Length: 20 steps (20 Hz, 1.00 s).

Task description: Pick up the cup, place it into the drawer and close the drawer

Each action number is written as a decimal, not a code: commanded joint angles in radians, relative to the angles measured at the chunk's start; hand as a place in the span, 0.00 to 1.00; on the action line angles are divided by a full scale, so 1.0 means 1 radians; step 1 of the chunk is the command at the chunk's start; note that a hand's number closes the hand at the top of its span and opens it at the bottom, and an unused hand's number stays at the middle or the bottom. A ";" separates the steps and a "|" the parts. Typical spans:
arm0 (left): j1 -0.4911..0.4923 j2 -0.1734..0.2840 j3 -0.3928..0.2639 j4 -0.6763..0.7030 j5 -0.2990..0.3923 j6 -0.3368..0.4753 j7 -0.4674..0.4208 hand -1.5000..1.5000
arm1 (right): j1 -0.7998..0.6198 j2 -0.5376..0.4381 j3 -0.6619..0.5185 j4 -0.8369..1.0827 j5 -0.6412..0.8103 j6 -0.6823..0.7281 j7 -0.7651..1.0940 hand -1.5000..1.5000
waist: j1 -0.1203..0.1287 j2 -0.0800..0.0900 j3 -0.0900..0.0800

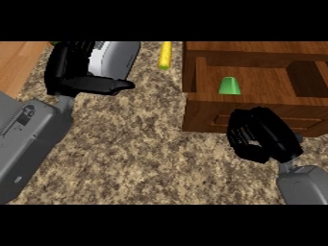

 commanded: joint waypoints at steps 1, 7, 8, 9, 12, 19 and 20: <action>0.112 0.057 0.025 -0.105 0.018 -0.034 0.020 0.00 | -0.091 0.002 0.013 0.245 0.112 -0.118 -0.107 1.00 | 0.003 0.003 0.001; 0.234 0.116 0.103 -0.153 0.026 -0.125 -0.011 0.00 | -0.308 0.071 -0.039 0.589 0.141 -0.180 -0.153 1.00 | -0.012 0.005 0.001; 0.222 0.115 0.126 -0.140 0.028 -0.135 -0.022 0.00 | -0.301 0.094 -0.028 0.680 0.171 -0.258 -0.197 1.00 | -0.013 0.007 0.001; 0.223 0.148 0.138 -0.169 0.048 -0.154 0.028 0.00 | -0.374 0.112 -0.051 0.733 0.167 -0.258 -0.179 1.00 | -0.007 0.007 0.001; 0.255 0.126 0.160 -0.149 0.022 -0.170 -0.032 0.00 | -0.469 0.088 -0.113 0.901 0.142 -0.277 -0.270 1.00 | -0.012 0.010 0.001; 0.272 0.089 0.143 -0.127 -0.007 -0.185 -0.055 0.00 | -0.658 0.049 -0.198 1.194 0.121 -0.256 -0.330 1.00 | 0.011 0.026 0.002; 0.294 0.101 0.145 -0.173 0.012 -0.187 -0.029 0.00 | -0.690 0.026 -0.218 1.218 0.113 -0.240 -0.312 1.00 | 0.027 0.026 0.002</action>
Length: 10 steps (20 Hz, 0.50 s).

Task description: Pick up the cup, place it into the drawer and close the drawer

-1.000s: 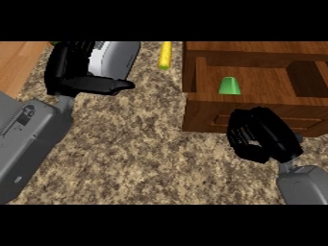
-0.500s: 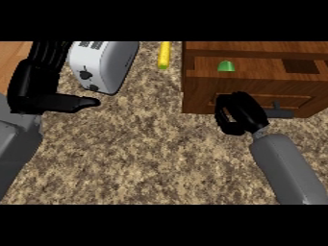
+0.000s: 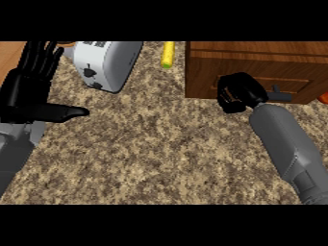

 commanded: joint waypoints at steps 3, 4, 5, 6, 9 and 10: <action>0.040 0.007 0.006 -0.020 0.015 -0.067 -0.004 0.00 | -0.136 -0.094 -0.084 0.188 -0.032 0.047 -0.023 1.00 | 0.034 0.021 0.004; 0.048 0.032 0.028 -0.003 0.013 -0.098 -0.027 0.00 | -0.128 -0.042 -0.082 0.203 -0.026 -0.008 0.017 1.00 | 0.033 0.021 0.003; 0.010 -0.011 0.001 -0.004 -0.002 -0.046 -0.003 0.00 | -0.156 -0.089 -0.088 0.211 -0.034 0.052 -0.010 1.00 | 0.029 0.026 0.004; 0.010 -0.023 -0.004 -0.009 0.000 -0.051 -0.009 0.00 | -0.137 -0.082 -0.085 0.221 -0.031 0.032 -0.026 1.00 | 0.034 0.030 0.005; 0.048 -0.002 0.012 -0.001 0.017 -0.108 -0.031 0.00 | -0.135 -0.115 -0.119 0.227 -0.064 0.046 -0.043 1.00 | 0.051 0.035 0.005; 0.031 -0.030 -0.008 0.009 0.002 -0.089 -0.030 0.00 | -0.162 -0.117 -0.124 0.225 -0.073 0.072 -0.057 1.00 | 0.041 0.036 0.005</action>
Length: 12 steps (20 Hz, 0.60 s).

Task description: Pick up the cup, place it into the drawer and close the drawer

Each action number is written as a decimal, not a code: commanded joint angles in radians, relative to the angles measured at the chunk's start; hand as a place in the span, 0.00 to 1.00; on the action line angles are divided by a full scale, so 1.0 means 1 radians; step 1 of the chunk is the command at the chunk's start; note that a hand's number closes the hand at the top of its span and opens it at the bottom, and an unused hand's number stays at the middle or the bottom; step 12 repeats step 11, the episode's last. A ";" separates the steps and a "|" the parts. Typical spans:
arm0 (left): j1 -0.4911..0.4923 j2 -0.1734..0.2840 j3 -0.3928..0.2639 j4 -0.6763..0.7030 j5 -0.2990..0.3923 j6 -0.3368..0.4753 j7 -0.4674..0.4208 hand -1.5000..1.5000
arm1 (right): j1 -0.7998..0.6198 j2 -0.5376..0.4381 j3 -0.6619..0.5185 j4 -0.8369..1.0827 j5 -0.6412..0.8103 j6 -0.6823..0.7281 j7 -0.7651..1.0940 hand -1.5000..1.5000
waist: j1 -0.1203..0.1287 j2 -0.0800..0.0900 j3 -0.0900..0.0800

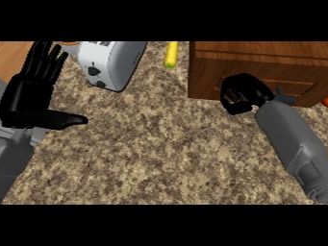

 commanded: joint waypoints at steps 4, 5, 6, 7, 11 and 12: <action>0.008 -0.023 -0.008 0.002 0.001 -0.028 -0.013 0.00 | -0.098 -0.096 -0.083 0.078 -0.036 -0.025 0.054 1.00 | 0.031 0.040 0.009; 0.011 -0.017 -0.012 0.009 -0.003 -0.040 -0.014 0.00 | -0.092 -0.090 -0.087 0.075 -0.041 -0.038 0.041 1.00 | 0.032 0.042 0.010; -0.006 -0.038 -0.016 0.017 -0.007 -0.023 -0.012 0.00 | -0.097 -0.086 -0.105 0.074 -0.059 -0.039 0.046 1.00 | 0.020 0.042 0.010; 0.004 -0.017 -0.010 0.004 0.003 -0.044 -0.004 0.00 | -0.101 -0.111 -0.106 0.077 -0.058 -0.023 0.040 1.00 | 0.036 0.042 0.010; -0.003 -0.040 -0.024 0.000 -0.015 -0.021 -0.008 0.00 | -0.095 -0.109 -0.105 0.084 -0.057 -0.026 0.020 1.00 | 0.038 0.044 0.010; -0.003 -0.040 -0.024 0.000 -0.015 -0.021 -0.008 0.00 | -0.095 -0.109 -0.105 0.084 -0.057 -0.026 0.020 1.00 | 0.038 0.044 0.010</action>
